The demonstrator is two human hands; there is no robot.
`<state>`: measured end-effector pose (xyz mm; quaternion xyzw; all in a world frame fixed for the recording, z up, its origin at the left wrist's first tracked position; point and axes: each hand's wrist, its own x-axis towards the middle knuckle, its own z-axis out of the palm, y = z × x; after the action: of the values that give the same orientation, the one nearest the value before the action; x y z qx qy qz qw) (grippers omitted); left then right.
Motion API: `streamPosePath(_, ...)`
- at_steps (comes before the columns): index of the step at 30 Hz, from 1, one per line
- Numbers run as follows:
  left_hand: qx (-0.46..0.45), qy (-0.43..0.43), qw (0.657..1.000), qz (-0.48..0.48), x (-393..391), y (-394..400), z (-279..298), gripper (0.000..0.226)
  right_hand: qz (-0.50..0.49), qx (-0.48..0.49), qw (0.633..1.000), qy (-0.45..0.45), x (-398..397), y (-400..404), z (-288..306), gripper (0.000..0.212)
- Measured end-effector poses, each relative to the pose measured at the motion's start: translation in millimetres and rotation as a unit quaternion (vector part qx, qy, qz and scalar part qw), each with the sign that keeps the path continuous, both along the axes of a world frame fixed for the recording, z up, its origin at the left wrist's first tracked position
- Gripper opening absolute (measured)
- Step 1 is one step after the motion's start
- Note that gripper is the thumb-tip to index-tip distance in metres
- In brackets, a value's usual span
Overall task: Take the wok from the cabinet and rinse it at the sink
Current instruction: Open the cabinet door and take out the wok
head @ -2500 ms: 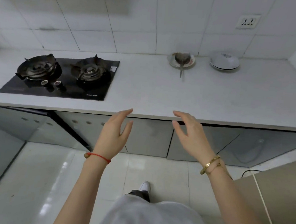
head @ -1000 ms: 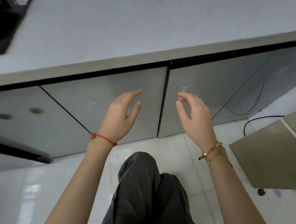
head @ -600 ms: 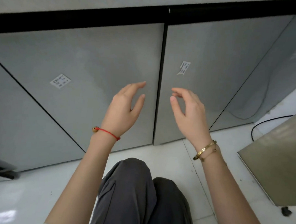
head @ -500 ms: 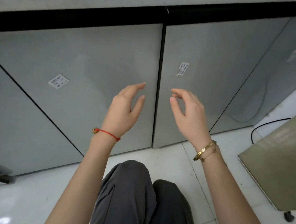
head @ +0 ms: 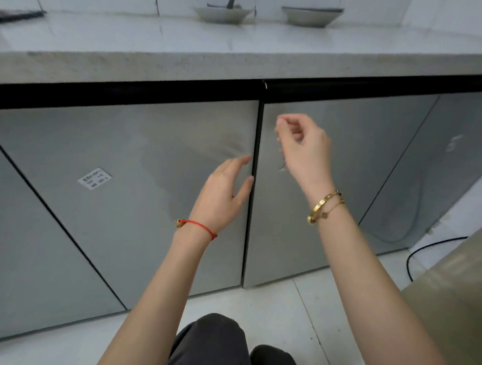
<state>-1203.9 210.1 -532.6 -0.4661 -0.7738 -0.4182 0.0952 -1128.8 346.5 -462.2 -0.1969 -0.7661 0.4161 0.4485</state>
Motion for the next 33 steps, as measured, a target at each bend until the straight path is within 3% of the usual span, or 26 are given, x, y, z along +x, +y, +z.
streamPosePath(9,0.000,-0.041,0.999,-0.011,-3.5,13.6,-7.3,0.046,0.070,-0.148,0.985,0.060,-21.9,-2.6,37.0,0.015)
streamPosePath(15,-0.007,-0.061,0.998,-0.017,-5.6,17.2,-7.0,0.048,0.121,-0.281,0.949,0.082,-27.3,-4.7,48.7,0.019)
streamPosePath(24,-0.007,-0.068,0.997,-0.036,4.5,23.5,-10.3,0.048,0.108,-0.315,0.939,0.085,-4.9,-10.4,53.0,0.020)
streamPosePath(33,0.053,-0.119,0.987,-0.095,34.1,19.8,-6.4,0.016,0.102,-0.306,0.944,0.069,47.4,-23.1,56.5,0.013)
